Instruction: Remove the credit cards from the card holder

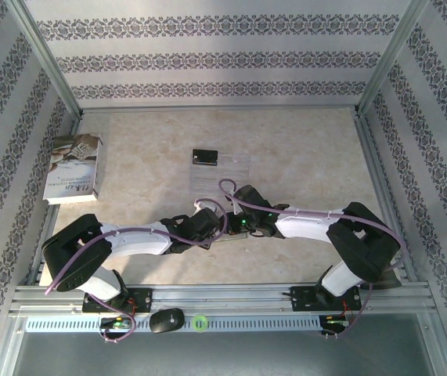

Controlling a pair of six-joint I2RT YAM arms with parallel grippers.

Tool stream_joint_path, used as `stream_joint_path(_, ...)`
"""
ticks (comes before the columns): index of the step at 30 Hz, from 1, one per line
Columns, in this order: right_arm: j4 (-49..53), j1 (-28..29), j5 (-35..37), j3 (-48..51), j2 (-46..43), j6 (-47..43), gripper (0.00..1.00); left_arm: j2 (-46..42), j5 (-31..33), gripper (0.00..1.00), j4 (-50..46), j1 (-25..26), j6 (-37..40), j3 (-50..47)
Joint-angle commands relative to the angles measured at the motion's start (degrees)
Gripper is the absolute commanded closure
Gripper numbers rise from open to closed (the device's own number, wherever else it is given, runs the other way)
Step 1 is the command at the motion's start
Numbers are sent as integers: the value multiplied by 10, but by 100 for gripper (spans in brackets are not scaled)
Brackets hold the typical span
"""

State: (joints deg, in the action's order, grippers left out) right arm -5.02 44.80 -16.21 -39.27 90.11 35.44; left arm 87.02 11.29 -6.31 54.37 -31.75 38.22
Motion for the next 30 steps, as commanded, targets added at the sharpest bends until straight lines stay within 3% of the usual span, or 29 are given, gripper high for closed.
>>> stream_joint_path(1, -17, 5, -10, -15, 13, 10, 77, 6, -23, 82, -36, 1, 0, -24)
stream_joint_path(19, -54, -8, -38, -19, 59, 40, 84, -5, -36, 81, -21, -9, 3, -34)
stream_joint_path(30, -69, -5, -57, -22, 78, 53, 80, -1, -43, 78, -12, -12, 11, -35)
